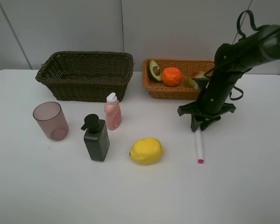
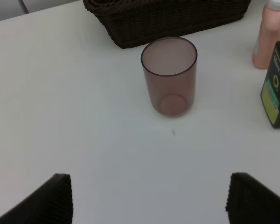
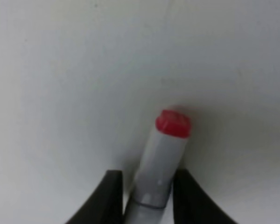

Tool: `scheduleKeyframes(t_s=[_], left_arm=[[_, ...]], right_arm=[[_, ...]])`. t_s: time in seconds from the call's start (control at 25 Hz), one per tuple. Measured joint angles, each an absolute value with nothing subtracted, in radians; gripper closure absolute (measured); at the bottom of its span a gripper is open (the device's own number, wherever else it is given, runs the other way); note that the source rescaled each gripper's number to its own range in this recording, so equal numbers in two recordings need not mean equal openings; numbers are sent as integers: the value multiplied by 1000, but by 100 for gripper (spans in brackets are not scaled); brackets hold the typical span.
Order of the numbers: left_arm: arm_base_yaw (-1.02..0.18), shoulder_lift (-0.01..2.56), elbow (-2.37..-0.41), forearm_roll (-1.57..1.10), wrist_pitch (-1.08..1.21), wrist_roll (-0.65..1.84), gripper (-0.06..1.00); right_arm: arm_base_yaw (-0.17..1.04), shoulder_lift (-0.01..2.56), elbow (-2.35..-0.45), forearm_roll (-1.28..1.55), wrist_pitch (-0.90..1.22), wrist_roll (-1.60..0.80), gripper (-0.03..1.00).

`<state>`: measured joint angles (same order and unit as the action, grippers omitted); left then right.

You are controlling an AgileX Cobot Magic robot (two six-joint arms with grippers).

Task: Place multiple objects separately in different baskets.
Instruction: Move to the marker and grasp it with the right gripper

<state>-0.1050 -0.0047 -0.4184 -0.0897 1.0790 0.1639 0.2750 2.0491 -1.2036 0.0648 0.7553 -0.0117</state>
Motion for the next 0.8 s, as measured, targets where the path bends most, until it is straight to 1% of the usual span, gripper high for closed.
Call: scheduleKeyframes(t_s=[0.08, 0.16, 0.8], left_arm=[[-105, -5, -418, -90, 1079, 164, 6], [-105, -5, -418, -90, 1079, 164, 6], [-105, -5, -418, -90, 1079, 164, 6]], right_arm=[[275, 2049, -1204, 61, 755, -12, 94], [275, 2049, -1204, 51, 756, -12, 96], [275, 2049, -1204, 5, 780, -15, 97]])
